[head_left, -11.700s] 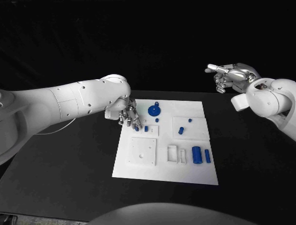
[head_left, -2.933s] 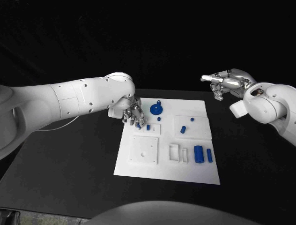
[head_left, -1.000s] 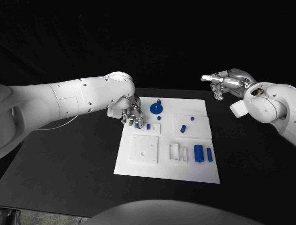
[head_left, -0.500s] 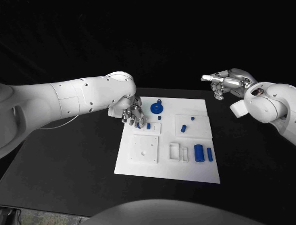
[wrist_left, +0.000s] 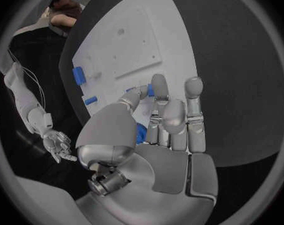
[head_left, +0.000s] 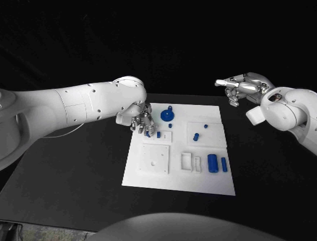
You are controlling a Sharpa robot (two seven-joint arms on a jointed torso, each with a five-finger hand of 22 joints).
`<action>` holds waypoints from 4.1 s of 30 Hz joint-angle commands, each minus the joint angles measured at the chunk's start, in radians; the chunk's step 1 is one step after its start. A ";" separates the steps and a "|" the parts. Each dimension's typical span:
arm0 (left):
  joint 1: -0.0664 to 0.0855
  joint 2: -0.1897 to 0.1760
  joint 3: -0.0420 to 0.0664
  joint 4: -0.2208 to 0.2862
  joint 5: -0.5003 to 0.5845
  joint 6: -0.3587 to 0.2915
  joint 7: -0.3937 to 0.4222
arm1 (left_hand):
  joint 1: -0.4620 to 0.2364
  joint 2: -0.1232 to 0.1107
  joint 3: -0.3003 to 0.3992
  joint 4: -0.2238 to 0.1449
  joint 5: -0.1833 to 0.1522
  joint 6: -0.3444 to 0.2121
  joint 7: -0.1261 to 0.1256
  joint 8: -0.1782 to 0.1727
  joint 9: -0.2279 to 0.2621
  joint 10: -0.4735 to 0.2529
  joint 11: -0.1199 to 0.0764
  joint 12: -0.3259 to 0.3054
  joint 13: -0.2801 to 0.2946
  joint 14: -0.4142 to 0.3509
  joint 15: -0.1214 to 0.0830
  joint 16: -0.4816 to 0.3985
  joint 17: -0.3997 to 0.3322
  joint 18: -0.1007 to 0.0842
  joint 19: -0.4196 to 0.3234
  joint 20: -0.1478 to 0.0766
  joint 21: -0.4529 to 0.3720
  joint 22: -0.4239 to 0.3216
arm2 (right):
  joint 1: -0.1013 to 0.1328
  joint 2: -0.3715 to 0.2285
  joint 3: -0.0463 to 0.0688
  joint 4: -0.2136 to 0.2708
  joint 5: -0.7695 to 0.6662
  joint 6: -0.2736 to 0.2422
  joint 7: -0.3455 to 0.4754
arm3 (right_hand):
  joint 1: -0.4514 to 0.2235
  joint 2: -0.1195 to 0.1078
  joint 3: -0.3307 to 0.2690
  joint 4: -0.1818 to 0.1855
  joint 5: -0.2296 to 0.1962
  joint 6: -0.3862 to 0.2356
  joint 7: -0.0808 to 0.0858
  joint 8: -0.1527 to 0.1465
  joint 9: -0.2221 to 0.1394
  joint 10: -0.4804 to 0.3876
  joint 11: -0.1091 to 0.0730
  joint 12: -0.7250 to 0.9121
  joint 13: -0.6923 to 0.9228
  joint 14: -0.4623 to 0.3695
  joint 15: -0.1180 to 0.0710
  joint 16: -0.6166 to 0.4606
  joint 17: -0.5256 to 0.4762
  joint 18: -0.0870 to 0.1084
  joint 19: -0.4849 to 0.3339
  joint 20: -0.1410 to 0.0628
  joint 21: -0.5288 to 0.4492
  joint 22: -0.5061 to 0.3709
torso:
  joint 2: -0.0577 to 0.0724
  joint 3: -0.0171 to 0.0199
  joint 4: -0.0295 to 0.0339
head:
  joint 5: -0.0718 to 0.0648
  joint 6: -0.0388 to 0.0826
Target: Assemble the parts on the task board
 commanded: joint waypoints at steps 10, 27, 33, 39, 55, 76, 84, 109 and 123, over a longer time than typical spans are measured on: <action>-0.020 0.006 -0.007 0.010 -0.001 0.003 -0.023 | 0.010 0.004 0.151 -0.145 -0.003 0.024 -0.020 0.001 0.001 -0.001 -0.007 0.001 -0.001 0.002 0.000 0.000 -0.001 0.002 0.003 -0.002 0.002 0.018 | 0.000 0.000 0.000 0.002 -0.006 0.015 0.007 | 0.005 0.005 0.000 -0.005 0.003 0.004 -0.001 -0.002 -0.001 0.008 -0.002 -0.005 0.000 0.000 -0.005 -0.005 -0.001 0.010 0.046 -0.003 -0.004 0.075 | 0.000 -0.0005 0.0004 | -0.003 -0.001; -0.022 0.001 -0.007 0.011 0.012 -0.046 -0.029 | 0.004 -0.027 0.125 -0.059 -0.035 0.041 -0.035 0.009 0.020 0.007 -0.012 -0.004 -0.001 0.005 -0.005 -0.001 0.006 -0.009 0.014 -0.006 -0.019 0.016 | -0.002 0.001 0.000 -0.001 -0.006 0.016 0.007 | 0.007 0.007 0.001 -0.007 0.004 0.004 -0.001 -0.002 -0.001 0.008 -0.002 -0.006 -0.001 0.000 -0.005 -0.005 -0.001 0.010 0.046 -0.003 -0.005 0.075 | 0.000 -0.0006 0.0006 | -0.003 -0.001; -0.022 0.001 -0.007 0.011 0.013 -0.058 -0.026 | -0.002 -0.027 0.125 -0.048 -0.037 0.043 -0.037 0.010 0.027 0.008 -0.013 -0.004 0.000 0.006 -0.005 0.000 0.008 -0.009 0.016 -0.006 -0.020 0.017 | -0.002 0.002 0.000 -0.002 -0.006 0.017 0.008 | 0.007 0.007 0.001 -0.007 0.004 0.004 -0.001 -0.002 -0.001 0.008 -0.002 -0.006 -0.001 0.000 -0.005 -0.005 -0.001 0.010 0.046 -0.003 -0.005 0.075 | 0.000 -0.0006 0.0002 | -0.003 -0.002; -0.022 0.001 -0.007 0.011 0.013 -0.060 -0.028 | -0.006 -0.035 0.119 -0.035 -0.046 0.044 -0.040 0.010 0.035 0.009 -0.014 -0.003 0.001 0.006 -0.005 0.001 0.009 -0.010 0.018 -0.006 -0.023 0.017 | -0.003 0.002 0.000 -0.003 -0.006 0.017 0.008 | 0.007 0.007 0.001 -0.007 0.004 0.004 -0.001 -0.002 -0.001 0.008 -0.002 -0.006 -0.001 0.000 -0.005 -0.005 -0.001 0.010 0.046 -0.003 -0.005 0.075 | 0.000 -0.0007 0.0007 | -0.004 -0.003; -0.022 0.000 -0.007 0.012 0.012 -0.062 -0.029 | -0.005 -0.053 0.104 -0.015 -0.054 0.045 -0.042 0.007 0.039 0.010 -0.015 -0.005 0.002 0.006 -0.006 0.000 0.008 -0.012 0.020 -0.006 -0.029 0.017 | -0.006 0.003 0.000 -0.003 -0.006 0.022 0.007 | 0.007 0.007 0.001 -0.007 0.004 0.004 -0.001 -0.002 -0.001 0.008 -0.002 -0.006 -0.001 0.000 -0.005 -0.005 -0.001 0.010 0.046 -0.003 -0.005 0.075 | 0.000 -0.0004 0.0004 | -0.005 -0.005; -0.022 -0.003 -0.007 0.010 -0.013 -0.074 -0.028 | 0.006 -0.087 0.044 0.045 -0.166 0.045 -0.049 -0.001 0.002 0.006 -0.018 -0.004 0.003 0.004 -0.009 -0.009 -0.002 -0.017 0.025 -0.010 -0.042 0.017 | -0.007 0.003 0.000 -0.002 -0.006 0.021 0.007 | 0.006 0.008 0.001 -0.008 0.002 0.003 0.000 -0.003 -0.001 0.007 -0.001 -0.007 -0.001 -0.001 -0.005 -0.007 -0.002 0.010 0.046 -0.003 -0.008 0.074 | 0.000 -0.0006 0.0007 | -0.007 -0.003; -0.022 -0.010 -0.007 0.013 -0.026 -0.075 -0.030 | 0.016 -0.126 -0.010 0.120 -0.259 0.052 -0.050 0.001 -0.025 0.001 -0.019 0.001 0.007 0.004 -0.012 -0.014 -0.008 -0.022 0.028 -0.014 -0.049 0.017 | -0.007 0.003 0.000 -0.003 -0.006 0.021 0.008 | 0.006 0.008 0.001 -0.008 0.002 0.003 0.000 -0.003 -0.001 0.007 -0.001 -0.007 -0.001 -0.001 -0.005 -0.007 -0.002 0.010 0.046 -0.003 -0.008 0.074 | 0.000 -0.0008 0.0004 | -0.008 -0.003; -0.022 -0.023 -0.007 0.019 -0.032 -0.095 -0.031 | 0.005 -0.209 -0.051 0.285 -0.489 0.063 -0.042 0.003 -0.006 0.002 -0.013 0.002 0.008 0.002 -0.010 -0.019 -0.016 -0.021 0.032 -0.013 -0.056 0.017 | -0.009 0.001 0.000 -0.002 -0.006 0.017 0.006 | 0.005 0.006 0.000 -0.007 0.003 0.001 0.000 -0.002 -0.001 0.006 -0.001 -0.007 -0.001 -0.001 -0.005 -0.007 -0.003 0.011 0.045 -0.003 -0.012 0.073 | 0.000 -0.0006 0.0007 | -0.008 -0.001; -0.022 -0.047 -0.005 0.037 -0.019 -0.121 -0.005 | 0.012 -0.211 -0.066 0.268 -0.487 0.008 -0.019 0.004 -0.174 -0.019 -0.002 0.005 0.009 -0.007 -0.003 -0.038 -0.045 -0.015 0.028 -0.007 -0.063 0.017 | -0.016 -0.001 0.000 -0.003 -0.006 0.019 0.007 | 0.005 0.006 0.000 -0.007 0.003 0.001 0.000 -0.002 -0.001 0.006 -0.001 -0.007 -0.001 -0.001 -0.005 -0.007 -0.003 0.011 0.045 -0.003 -0.012 0.073 | 0.000 -0.0007 0.0010 | -0.011 0.002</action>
